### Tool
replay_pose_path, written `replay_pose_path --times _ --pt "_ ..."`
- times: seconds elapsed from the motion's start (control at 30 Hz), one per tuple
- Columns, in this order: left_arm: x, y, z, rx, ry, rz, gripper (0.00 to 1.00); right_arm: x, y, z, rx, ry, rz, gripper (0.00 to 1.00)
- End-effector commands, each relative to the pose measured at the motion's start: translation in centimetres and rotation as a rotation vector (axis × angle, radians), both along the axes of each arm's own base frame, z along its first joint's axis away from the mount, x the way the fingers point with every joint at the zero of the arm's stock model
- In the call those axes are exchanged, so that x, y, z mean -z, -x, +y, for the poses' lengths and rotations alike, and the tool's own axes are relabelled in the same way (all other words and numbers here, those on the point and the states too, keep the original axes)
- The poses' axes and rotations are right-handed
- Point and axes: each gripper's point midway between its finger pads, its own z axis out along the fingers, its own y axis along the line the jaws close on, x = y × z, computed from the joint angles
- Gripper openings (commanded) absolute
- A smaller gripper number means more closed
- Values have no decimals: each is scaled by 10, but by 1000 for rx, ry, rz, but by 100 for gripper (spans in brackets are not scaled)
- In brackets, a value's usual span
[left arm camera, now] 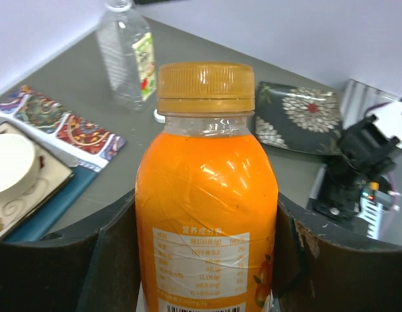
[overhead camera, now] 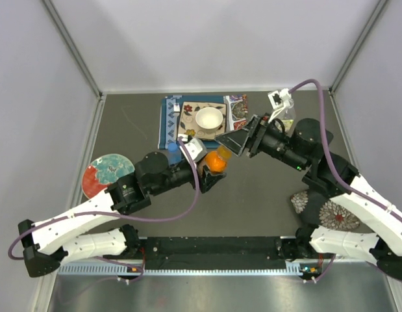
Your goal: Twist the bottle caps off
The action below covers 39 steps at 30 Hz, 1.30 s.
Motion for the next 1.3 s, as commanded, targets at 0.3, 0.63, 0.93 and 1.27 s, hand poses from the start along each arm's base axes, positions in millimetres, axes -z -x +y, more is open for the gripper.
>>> replay_pose_path --times 0.3,0.63,0.93,1.27 --pt "-26 -29 27 -286 -11 -161 24 28 -31 5 152 90 104 66" --pt "-22 -31 26 -293 -22 -161 24 37 -29 15 111 97 117 59" --pt "-19 -32 22 -288 -26 -156 24 46 -26 23 77 90 129 52" --pt "-30 -23 22 -246 23 -154 25 51 -17 28 13 98 123 0"
